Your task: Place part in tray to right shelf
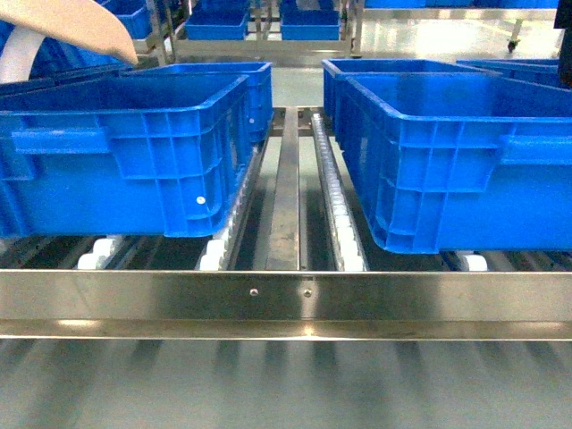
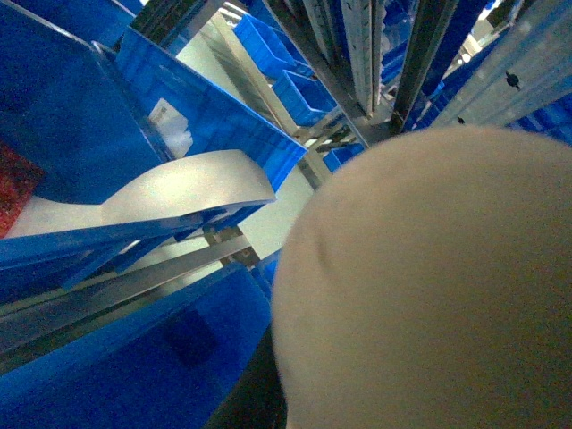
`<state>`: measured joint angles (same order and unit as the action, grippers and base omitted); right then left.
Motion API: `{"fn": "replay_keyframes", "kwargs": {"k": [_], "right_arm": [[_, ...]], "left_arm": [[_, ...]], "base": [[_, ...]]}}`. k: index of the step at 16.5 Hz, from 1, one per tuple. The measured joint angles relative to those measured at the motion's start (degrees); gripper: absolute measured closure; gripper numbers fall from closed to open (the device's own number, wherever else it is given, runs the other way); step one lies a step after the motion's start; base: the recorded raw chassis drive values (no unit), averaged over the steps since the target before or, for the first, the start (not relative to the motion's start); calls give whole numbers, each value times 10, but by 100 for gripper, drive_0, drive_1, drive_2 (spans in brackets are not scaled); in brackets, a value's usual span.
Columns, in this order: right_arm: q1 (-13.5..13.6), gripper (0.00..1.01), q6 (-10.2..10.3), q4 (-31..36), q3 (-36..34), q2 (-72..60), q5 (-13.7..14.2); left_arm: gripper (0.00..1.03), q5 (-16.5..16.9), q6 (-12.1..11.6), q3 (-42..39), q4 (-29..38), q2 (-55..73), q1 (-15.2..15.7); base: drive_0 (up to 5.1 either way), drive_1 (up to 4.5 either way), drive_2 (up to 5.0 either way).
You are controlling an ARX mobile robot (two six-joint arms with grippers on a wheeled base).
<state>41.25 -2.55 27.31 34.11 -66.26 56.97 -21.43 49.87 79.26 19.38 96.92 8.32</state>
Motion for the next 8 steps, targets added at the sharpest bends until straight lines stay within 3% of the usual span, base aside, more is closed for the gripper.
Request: {"fn": "replay_keyframes", "kwargs": {"k": [3, 8], "right_arm": [[0, 3, 0, 0, 0, 0, 0], [0, 3, 0, 0, 0, 0, 0]], "left_arm": [[90, 2, -19, -1, 3, 0, -2], [90, 14, -19, -2, 13, -6, 0]], "base": [[0, 0, 0], [0, 0, 0]]}}
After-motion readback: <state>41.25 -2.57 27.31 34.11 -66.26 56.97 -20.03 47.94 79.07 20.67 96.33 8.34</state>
